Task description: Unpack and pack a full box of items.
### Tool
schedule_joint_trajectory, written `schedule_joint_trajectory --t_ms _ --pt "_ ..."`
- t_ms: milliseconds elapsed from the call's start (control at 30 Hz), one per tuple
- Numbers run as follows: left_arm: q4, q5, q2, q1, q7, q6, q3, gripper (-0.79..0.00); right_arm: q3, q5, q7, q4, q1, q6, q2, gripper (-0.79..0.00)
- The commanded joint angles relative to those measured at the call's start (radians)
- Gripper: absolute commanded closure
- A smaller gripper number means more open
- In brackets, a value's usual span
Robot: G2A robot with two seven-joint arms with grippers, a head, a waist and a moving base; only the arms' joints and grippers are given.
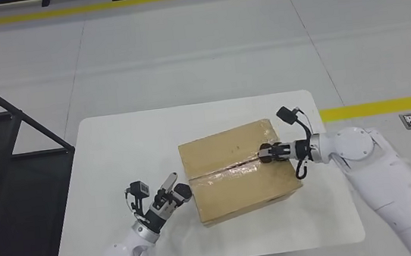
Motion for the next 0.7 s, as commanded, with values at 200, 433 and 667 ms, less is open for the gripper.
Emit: schedule_joint_trajectory --t_ms 200,433,667 --pt "0.002 -0.002 -0.002 -0.004 0.009 -0.002 0.019 -0.785 -0.117 0.009 0.012 0.061 0.083 0.006 -0.046 0.0" --pt "0.003 -0.006 -0.003 -0.011 0.013 -0.003 0.032 -0.785 -0.23 0.031 0.029 0.111 0.15 -0.01 -0.101 0.0" --pt "0.001 -0.01 -0.002 -0.014 0.015 -0.002 0.037 -0.785 -0.313 0.092 0.057 0.157 0.188 -0.078 -0.154 0.0"
